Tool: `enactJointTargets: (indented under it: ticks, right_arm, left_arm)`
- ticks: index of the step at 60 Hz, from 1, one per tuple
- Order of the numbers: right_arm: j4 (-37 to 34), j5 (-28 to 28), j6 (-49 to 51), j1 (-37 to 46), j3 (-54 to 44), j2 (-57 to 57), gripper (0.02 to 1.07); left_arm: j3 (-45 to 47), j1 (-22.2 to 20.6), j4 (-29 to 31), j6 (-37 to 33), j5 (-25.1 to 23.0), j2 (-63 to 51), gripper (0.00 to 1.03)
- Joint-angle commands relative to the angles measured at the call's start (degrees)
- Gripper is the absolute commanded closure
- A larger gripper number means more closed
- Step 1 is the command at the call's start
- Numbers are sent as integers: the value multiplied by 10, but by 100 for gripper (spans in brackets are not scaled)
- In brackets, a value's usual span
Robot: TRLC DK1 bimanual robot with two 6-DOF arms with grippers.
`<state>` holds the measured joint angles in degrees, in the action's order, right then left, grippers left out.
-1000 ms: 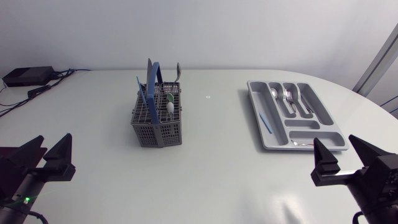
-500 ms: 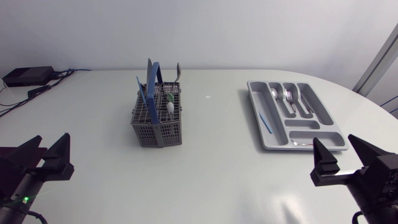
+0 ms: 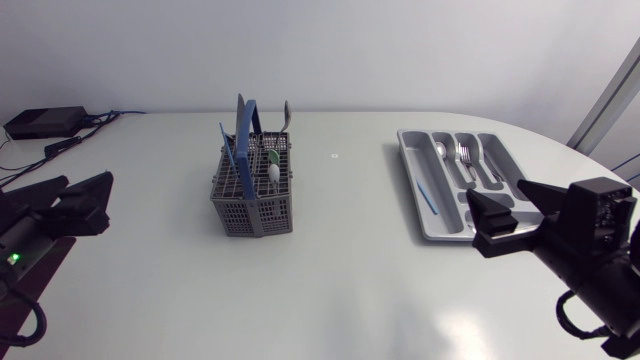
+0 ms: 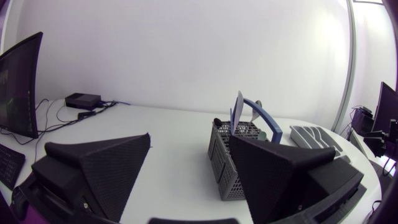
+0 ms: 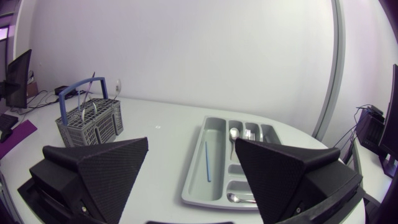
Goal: Unload the cutlery basket into the drawer organizer.
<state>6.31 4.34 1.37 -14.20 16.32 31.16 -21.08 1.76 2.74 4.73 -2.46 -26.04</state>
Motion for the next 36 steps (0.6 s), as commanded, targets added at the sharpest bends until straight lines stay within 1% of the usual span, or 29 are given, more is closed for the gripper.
enactJointTargets:
  ticks: [1, 5, 10, 14, 19, 23, 25, 27, 28, 32, 36]
  right_arm:
    - [12, 6, -32, -21, 31, 42, 7]
    - [5, 16, -36, -48, 50, 72, 7]
    - [-16, 56, -33, -109, 80, 111, 7]
    - [-35, 88, -20, -156, 106, 145, 7]
    - [-45, 110, -14, -190, 125, 178, 7]
    - [-52, 116, -15, -203, 140, 205, 7]
    - [-54, 117, -15, -208, 144, 213, 7]
    - [-54, 118, -15, -213, 147, 219, 7]
    - [-56, 119, -16, -216, 149, 222, 7]
    - [-66, 122, -20, -225, 155, 230, 7]
    - [-86, 122, -21, -236, 167, 238, 7]
  left_arm:
    - [-39, -5, 9, 8, 4, -41, 11]
    - [-64, -5, 27, 7, 5, -74, 12]
    - [-111, -11, 80, 7, 5, -139, 12]
    - [-151, -14, 126, 1, 6, -216, 12]
    - [-178, -17, 139, -24, 7, -275, 12]
    - [-205, -23, 154, -75, 10, -332, 12]
    - [-212, -32, 152, -97, 29, -350, 12]
    - [-222, -44, 150, -126, 60, -375, 11]
    - [-227, -47, 150, -133, 63, -385, 11]
    - [-244, -47, 155, -171, 64, -423, 8]
    - [-268, -49, 155, -180, 63, -480, 8]
